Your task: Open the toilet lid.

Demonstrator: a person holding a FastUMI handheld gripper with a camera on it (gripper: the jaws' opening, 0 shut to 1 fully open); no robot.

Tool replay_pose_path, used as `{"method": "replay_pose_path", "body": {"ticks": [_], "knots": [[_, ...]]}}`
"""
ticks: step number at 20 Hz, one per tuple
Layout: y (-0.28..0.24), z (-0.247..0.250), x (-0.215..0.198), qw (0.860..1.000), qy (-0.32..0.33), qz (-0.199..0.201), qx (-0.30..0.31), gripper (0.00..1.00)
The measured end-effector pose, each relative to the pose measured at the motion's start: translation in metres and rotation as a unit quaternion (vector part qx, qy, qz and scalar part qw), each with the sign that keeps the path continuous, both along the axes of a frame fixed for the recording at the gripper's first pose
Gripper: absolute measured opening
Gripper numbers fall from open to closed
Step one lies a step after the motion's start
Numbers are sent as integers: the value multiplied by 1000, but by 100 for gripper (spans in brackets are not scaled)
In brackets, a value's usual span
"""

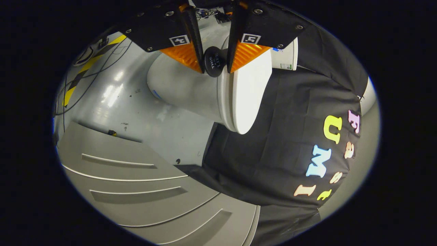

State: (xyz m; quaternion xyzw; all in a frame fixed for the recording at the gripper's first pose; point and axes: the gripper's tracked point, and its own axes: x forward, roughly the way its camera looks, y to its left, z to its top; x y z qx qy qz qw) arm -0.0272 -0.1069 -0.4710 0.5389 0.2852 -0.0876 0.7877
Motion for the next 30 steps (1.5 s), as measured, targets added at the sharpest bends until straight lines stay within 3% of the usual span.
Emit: {"method": "replay_pose_path", "body": {"ticks": [5,10,11,14,23,30], "knots": [[-3,1,0,1000,-19,-11,8,20],[-4,8,-1,999,-31,-9,4,12],[-3,9,-1,999,-32,-9,4,6],[-4,10,1,999,-30,-7,-8,0],[-3,52,10,991,-17,41,-130,0],[10,119,16,977,-36,40,-206,0]]}}
